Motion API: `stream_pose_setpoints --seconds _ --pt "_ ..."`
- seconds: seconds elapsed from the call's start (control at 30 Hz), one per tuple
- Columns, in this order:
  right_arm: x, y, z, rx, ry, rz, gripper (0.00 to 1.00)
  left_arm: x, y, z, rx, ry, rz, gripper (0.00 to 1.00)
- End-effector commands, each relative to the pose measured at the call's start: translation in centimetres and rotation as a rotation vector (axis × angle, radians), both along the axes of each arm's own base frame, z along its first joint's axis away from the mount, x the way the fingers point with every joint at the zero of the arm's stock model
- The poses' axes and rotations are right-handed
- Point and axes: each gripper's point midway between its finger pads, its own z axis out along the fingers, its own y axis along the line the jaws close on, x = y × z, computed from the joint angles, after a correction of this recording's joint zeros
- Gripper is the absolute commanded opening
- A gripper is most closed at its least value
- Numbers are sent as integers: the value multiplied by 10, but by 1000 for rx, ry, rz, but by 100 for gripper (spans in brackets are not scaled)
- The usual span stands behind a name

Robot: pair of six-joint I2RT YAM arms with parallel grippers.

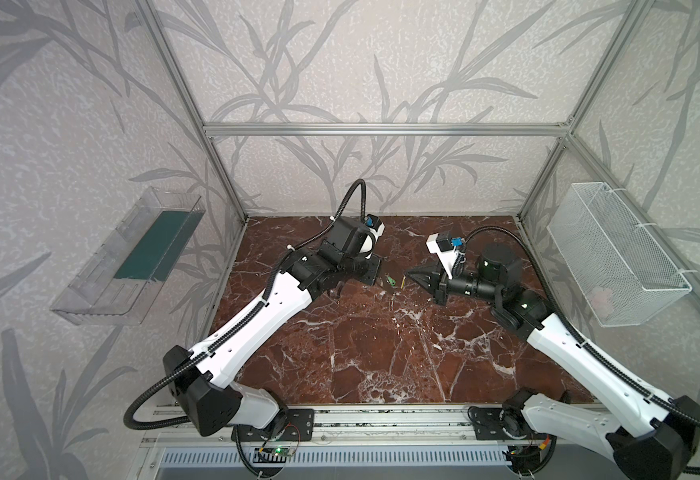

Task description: Put the keys on the keyring

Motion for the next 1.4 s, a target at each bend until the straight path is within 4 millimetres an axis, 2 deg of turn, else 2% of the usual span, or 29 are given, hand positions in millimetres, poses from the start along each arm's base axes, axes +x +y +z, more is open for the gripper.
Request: stream_pose_setpoints --seconds 0.0,0.23,0.4,0.83,1.37 --pt "7 5 17 41 -10 9 0 -5 -2 25 -45 -83 -29 0" --pt "27 10 9 43 31 -15 0 -10 -9 32 -81 -118 -43 0" --pt "37 11 11 50 50 -24 0 -15 -14 36 -92 -127 -59 0" --pt "41 14 17 58 46 -15 0 -19 -26 36 -92 -138 -85 0" --pt "42 15 14 55 52 -17 0 -24 -33 37 -82 -150 -120 0"
